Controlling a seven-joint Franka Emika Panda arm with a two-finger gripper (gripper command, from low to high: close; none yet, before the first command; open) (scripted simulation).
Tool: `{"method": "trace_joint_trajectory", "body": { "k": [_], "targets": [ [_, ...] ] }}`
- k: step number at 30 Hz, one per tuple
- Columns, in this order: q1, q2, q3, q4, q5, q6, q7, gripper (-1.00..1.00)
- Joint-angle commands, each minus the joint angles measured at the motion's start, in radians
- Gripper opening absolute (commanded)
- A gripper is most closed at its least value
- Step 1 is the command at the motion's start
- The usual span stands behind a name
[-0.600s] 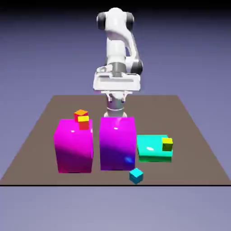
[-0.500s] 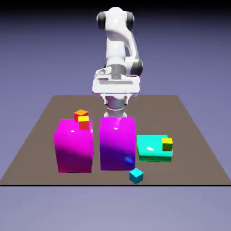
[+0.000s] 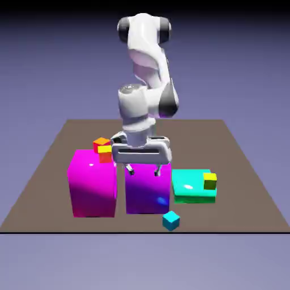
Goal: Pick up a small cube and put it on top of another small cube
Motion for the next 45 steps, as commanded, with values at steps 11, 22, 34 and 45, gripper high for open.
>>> {"method": "trace_joint_trajectory", "body": {
  "k": [11, 22, 34, 45],
  "targets": [
    [-0.061, 0.399, 0.03, 0.345, 0.162, -0.407, 0.149, 0.0],
    [-0.12, 0.783, 0.058, 0.676, 0.319, -0.8, 0.293, 0.0],
    [-0.08, 0.701, -0.003, 0.664, 0.262, -0.831, 0.162, -1.0],
    [0.086, 0.383, -0.326, 0.573, -0.071, -1.087, -0.317, -1.0]
  ]
}}
